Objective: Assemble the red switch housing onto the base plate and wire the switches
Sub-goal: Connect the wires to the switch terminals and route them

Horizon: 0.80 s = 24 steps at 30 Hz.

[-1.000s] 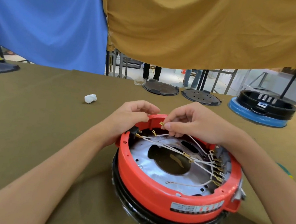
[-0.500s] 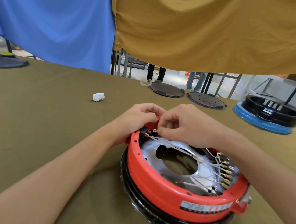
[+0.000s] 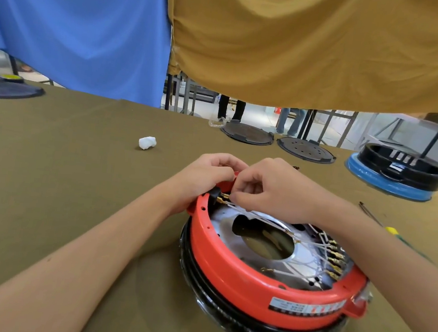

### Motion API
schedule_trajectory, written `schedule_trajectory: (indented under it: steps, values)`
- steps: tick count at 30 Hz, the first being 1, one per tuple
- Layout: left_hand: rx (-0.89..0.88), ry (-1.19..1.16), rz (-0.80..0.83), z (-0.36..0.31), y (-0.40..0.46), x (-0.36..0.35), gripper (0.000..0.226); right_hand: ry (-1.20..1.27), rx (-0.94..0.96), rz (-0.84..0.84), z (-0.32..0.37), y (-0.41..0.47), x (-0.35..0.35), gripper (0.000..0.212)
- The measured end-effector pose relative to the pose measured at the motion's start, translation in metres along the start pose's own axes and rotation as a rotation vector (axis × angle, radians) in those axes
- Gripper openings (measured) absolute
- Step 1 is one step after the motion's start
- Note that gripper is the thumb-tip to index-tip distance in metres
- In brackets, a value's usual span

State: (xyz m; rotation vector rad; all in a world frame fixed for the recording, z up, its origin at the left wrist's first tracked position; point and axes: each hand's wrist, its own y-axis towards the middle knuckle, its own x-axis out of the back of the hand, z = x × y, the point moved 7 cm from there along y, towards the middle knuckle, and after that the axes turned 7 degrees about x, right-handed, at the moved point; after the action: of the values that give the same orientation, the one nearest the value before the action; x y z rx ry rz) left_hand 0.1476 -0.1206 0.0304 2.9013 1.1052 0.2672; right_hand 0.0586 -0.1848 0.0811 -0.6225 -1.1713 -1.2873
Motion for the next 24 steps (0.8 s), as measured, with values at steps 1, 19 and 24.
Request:
schedule_trajectory:
  steps: [1, 19, 24]
  values:
    - [0.0, -0.004, 0.001, -0.0004, -0.0002, -0.0004, 0.035, 0.003, 0.002, 0.002, 0.001, -0.0001, -0.0004, 0.013]
    - [0.009, -0.052, 0.02, 0.001, -0.0008, -0.0015, 0.035, 0.014, -0.006, -0.02, 0.0042, 0.0004, -0.0058, 0.015]
    - [0.009, -0.057, 0.005, 0.002, -0.0005, -0.0001, 0.036, 0.022, -0.009, -0.018, 0.0028, -0.0001, -0.0052, 0.015]
